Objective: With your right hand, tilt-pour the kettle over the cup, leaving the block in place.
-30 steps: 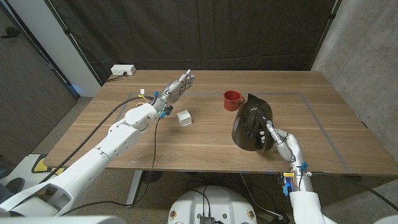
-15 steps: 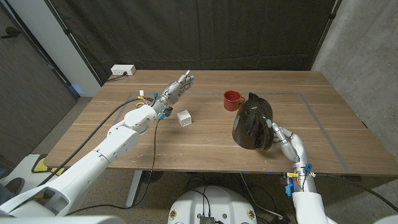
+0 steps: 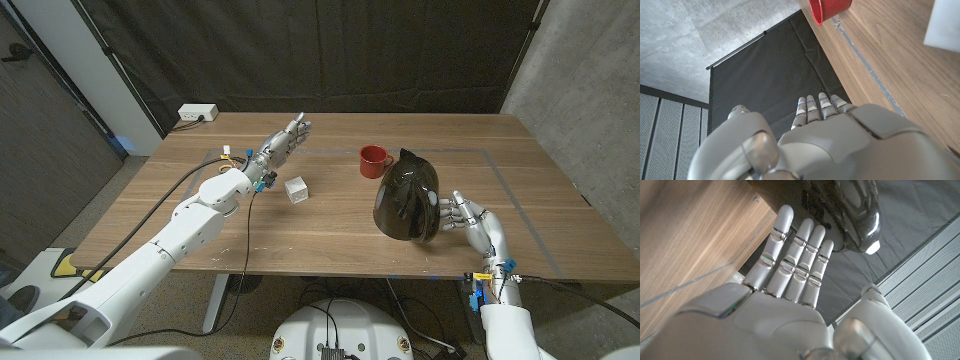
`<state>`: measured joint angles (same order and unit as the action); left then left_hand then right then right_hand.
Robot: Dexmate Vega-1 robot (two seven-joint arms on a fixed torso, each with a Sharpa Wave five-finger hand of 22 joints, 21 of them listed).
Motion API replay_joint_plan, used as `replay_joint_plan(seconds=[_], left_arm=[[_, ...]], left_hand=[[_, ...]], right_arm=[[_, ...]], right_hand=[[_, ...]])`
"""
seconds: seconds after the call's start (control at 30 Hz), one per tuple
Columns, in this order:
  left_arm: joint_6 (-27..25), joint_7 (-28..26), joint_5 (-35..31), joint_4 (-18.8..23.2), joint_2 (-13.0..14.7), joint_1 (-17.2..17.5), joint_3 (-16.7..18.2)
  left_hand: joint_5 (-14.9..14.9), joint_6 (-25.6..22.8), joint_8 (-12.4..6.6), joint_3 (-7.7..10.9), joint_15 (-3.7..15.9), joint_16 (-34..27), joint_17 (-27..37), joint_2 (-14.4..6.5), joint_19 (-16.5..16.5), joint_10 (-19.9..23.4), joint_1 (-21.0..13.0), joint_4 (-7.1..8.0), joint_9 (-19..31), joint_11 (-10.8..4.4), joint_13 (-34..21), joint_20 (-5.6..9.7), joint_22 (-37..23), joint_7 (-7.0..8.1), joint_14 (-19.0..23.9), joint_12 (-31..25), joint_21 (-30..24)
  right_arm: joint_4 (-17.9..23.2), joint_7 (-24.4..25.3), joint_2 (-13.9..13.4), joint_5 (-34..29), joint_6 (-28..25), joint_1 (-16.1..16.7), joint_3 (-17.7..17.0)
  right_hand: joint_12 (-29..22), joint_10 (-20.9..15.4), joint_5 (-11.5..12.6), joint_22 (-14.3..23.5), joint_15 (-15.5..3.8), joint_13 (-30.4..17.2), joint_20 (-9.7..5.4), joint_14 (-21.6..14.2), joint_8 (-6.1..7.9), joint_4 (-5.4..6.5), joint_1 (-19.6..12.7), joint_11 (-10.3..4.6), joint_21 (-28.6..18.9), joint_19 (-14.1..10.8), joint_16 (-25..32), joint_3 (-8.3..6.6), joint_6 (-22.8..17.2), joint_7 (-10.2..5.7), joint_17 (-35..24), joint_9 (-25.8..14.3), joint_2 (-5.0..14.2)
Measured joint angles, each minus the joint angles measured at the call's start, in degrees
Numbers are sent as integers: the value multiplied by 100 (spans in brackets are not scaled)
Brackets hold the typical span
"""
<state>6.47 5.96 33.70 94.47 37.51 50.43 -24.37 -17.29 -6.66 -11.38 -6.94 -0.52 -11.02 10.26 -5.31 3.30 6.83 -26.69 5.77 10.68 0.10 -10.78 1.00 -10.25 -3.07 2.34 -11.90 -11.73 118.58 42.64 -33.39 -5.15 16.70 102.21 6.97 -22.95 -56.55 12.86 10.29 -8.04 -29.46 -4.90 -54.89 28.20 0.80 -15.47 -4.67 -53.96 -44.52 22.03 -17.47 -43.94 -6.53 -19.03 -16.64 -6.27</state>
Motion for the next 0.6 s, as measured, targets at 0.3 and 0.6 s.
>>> replay_joint_plan(seconds=[0.3,0.6], left_arm=[[80,-1,57,-24,0,46,41],[169,53,140,-94,47,162,128]], left_hand=[[0,0,0,-25,0,0,0,-9,0,20,-9,25,0,-20,0,0,0,0,0,0,0],[0,0,0,-24,0,0,0,-25,0,20,-25,25,0,-20,0,0,0,0,0,0,0]], right_arm=[[91,-404,-187,438,-157,-199,-274],[-124,-1417,-362,1652,-347,-677,-428]], right_hand=[[348,635,-44,0,218,232,106,785,-308,39,75,190,479,610,-417,40,275,150,169,107,75],[524,1007,-88,-17,414,397,163,1246,-539,46,100,333,775,958,-658,80,489,221,279,186,101]])
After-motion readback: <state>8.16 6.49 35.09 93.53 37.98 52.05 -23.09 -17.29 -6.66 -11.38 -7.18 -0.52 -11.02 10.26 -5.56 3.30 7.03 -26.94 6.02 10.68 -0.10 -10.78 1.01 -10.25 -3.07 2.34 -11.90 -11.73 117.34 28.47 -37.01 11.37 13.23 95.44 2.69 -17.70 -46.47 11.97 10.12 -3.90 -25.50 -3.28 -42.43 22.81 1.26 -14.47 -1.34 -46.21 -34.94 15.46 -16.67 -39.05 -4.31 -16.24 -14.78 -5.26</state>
